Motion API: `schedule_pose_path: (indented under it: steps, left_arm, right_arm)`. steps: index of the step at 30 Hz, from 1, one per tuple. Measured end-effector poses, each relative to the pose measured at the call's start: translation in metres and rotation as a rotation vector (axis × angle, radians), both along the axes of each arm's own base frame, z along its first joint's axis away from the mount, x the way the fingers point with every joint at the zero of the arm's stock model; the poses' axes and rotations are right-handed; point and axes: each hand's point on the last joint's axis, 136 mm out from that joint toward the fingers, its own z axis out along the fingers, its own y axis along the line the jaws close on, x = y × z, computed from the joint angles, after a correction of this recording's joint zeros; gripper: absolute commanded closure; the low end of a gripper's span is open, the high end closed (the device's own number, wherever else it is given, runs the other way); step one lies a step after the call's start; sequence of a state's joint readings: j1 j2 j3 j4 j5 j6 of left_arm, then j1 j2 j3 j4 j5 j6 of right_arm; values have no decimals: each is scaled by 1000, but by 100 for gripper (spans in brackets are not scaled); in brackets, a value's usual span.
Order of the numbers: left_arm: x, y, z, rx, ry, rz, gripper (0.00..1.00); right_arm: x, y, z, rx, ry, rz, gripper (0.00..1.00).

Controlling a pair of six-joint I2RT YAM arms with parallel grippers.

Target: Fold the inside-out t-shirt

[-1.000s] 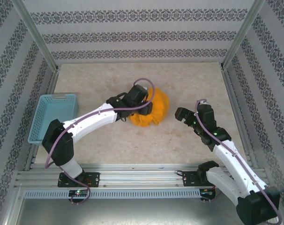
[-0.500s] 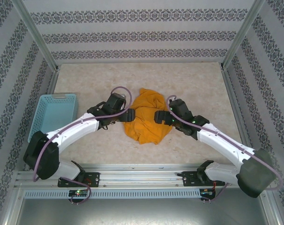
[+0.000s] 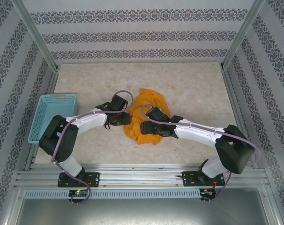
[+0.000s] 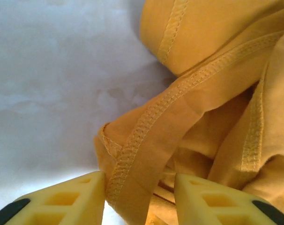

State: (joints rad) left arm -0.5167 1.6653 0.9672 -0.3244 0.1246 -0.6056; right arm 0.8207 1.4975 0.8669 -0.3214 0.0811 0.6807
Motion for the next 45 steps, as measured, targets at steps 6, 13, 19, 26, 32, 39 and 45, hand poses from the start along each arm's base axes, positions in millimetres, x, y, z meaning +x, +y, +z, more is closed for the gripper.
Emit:
schedule_pose_path:
  steps: [6,13,19,26,32,39,45]
  left_arm:
    - [3,6,-4,-1,12,17,95]
    - [9,16,-1,2,4,43,100]
    - [17,31,40,12,-90,60,100]
    - [33,100,220,-103,-524,235,100]
    - [8,100,297,-201,-710,211,100]
    - [44,94,190,-88,-404,214,100]
    - [54,88,137,-38,-189,199,100]
  right_arm:
    - [5,-10,3,-56,-26,-20,79]
    - [9,-28,23,-98,-94,-40,100]
    - [19,-61,55,-104,-159,-103,100]
    - [36,-132,162,41,-381,-270,100]
    - [31,-127,220,231,-493,-224,100]
    - [38,-120,119,127,-245,-227,100]
    - [31,-114,87,45,-130,-193,100]
